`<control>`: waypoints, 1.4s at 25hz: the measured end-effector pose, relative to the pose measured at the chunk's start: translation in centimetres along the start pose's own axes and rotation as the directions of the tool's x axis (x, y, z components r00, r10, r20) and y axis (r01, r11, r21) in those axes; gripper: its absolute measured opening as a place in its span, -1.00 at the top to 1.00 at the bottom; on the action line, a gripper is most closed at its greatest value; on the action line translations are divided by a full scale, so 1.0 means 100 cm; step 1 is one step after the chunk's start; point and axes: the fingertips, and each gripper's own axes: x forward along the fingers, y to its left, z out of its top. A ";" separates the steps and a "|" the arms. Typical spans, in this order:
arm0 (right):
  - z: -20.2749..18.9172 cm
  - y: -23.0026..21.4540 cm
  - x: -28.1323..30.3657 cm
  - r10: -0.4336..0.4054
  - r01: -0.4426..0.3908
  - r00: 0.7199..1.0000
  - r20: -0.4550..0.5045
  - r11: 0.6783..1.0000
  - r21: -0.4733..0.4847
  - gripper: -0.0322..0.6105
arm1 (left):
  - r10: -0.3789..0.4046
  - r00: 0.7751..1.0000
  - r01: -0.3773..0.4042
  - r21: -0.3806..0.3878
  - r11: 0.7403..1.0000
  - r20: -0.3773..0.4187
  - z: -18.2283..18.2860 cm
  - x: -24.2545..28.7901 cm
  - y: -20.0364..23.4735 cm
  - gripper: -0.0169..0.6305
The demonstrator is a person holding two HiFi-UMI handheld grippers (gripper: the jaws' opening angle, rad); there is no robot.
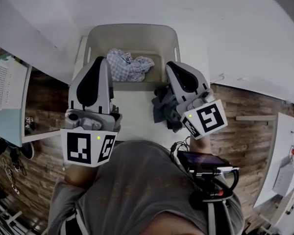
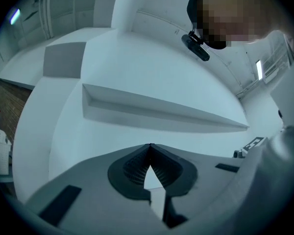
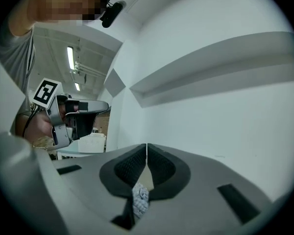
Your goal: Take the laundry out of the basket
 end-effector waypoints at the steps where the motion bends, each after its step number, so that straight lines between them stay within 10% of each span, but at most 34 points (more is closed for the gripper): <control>1: 0.004 0.002 0.006 0.014 -0.014 1.000 0.008 1.000 -0.007 0.86 | 0.015 1.000 -0.015 0.004 1.000 0.001 0.000 -0.001 0.005 0.92; 15: 0.020 0.021 0.049 0.113 -0.112 0.993 0.038 0.993 -0.031 0.86 | 0.100 0.995 -0.100 0.007 0.995 -0.010 -0.002 -0.006 0.045 0.92; 35: 0.024 -0.021 0.042 -0.045 0.039 0.994 0.100 0.998 0.056 0.86 | 0.011 0.999 -0.010 0.017 1.000 -0.042 -0.009 0.060 0.044 0.92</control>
